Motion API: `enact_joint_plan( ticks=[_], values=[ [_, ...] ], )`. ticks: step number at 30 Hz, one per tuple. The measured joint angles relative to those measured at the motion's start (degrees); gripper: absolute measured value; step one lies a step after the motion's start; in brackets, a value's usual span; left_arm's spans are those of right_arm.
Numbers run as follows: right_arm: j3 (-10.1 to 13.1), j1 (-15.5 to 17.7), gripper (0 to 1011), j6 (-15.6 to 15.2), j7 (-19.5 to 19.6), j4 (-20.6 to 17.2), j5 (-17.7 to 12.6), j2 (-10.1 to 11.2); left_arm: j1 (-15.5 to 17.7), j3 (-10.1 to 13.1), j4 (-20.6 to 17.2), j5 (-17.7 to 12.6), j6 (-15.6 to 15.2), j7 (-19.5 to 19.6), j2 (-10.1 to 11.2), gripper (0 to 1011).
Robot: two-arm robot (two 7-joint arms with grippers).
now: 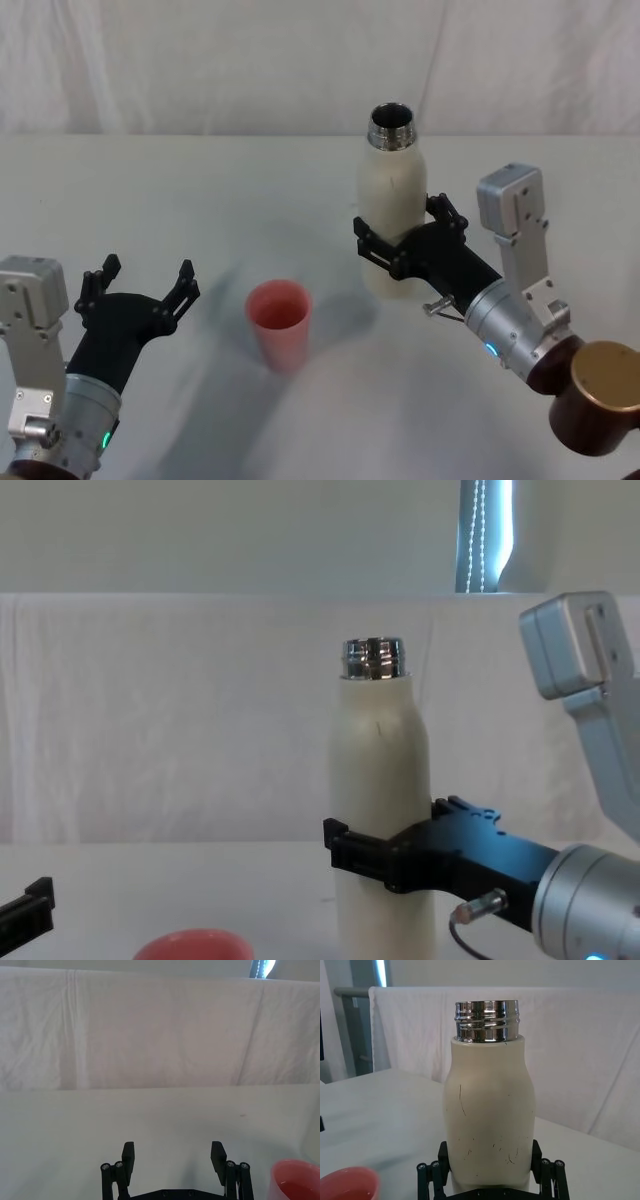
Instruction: Grasp the thermos with one hand and pour water into the cup lid.
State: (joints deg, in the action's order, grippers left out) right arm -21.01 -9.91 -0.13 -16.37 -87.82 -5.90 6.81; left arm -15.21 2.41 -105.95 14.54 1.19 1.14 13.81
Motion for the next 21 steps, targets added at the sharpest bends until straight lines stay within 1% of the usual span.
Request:
enact_joint_plan(
  ticks=[2,9,14,21],
  values=[
    [-0.3,-1.0,957,0.3,0.4,1.7,-0.1,-0.5,0.0,0.0,0.0,0.0,0.0,0.0,0.0,1001],
    [-0.8,-3.2,957,0.8,0.8,5.0,-0.5,-1.4,0.0,0.0,0.0,0.0,0.0,0.0,0.0,1001],
    [-1.0,-3.9,957,1.1,0.9,6.3,-0.7,-1.8,0.0,0.0,0.0,0.0,0.0,0.0,0.0,1001],
    [-0.7,-5.3,957,2.2,1.4,9.5,-1.6,-2.8,0.0,0.0,0.0,0.0,0.0,0.0,0.0,1001]
  ],
)
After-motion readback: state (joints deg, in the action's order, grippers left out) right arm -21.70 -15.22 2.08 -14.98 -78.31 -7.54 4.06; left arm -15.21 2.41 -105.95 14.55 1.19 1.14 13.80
